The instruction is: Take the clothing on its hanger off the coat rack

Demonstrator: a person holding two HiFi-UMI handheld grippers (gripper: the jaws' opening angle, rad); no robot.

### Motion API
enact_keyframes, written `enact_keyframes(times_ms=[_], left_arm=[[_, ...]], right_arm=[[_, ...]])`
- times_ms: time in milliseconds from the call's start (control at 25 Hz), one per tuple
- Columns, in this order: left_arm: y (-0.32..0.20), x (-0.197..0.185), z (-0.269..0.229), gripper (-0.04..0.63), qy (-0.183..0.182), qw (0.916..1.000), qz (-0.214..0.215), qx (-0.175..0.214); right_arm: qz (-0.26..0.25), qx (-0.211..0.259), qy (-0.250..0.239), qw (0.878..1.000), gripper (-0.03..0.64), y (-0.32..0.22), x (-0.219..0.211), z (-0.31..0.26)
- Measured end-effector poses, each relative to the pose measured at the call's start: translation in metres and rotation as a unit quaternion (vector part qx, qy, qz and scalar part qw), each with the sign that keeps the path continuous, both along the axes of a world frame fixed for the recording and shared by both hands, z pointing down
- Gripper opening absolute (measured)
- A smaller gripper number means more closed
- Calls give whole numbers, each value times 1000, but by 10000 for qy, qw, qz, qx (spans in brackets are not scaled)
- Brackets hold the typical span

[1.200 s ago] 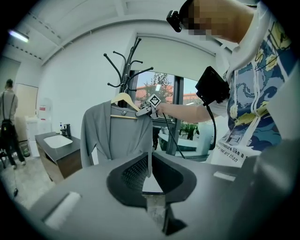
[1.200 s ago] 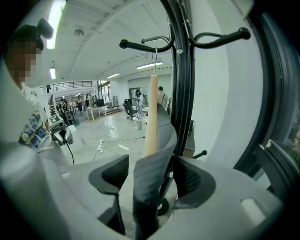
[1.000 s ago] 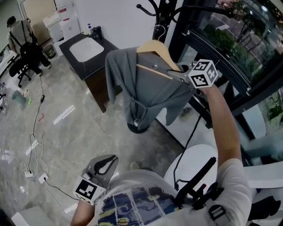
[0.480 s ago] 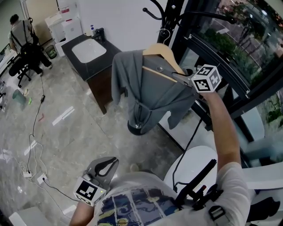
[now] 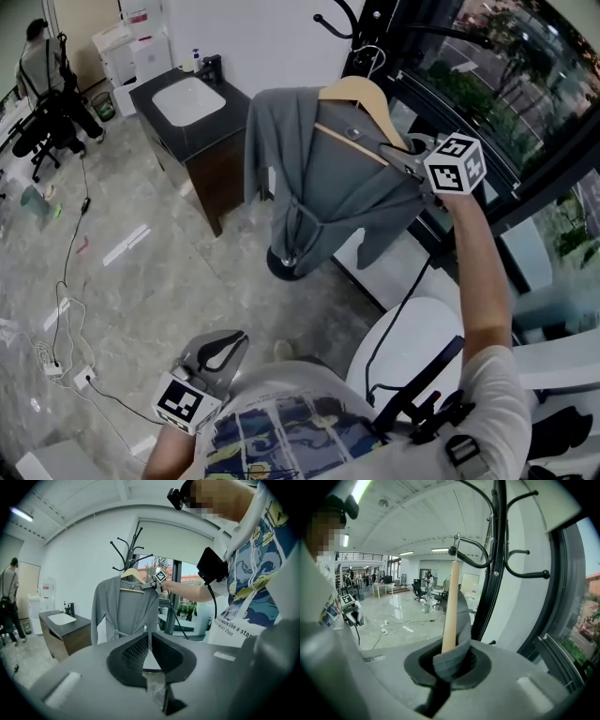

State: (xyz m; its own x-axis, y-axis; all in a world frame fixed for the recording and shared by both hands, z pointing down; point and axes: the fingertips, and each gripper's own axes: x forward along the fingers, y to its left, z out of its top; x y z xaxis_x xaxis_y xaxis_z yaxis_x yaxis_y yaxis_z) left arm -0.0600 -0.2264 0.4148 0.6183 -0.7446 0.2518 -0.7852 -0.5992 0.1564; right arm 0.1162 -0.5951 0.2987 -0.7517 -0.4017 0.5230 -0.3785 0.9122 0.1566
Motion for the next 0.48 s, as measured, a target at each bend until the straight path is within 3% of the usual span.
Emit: enact_keyframes(times_ms=[480], left_arm=[[71,-35,-4,29,81,9996,225,123]], right_arm=[[48,251,103,9996,6,119,-21,-20]])
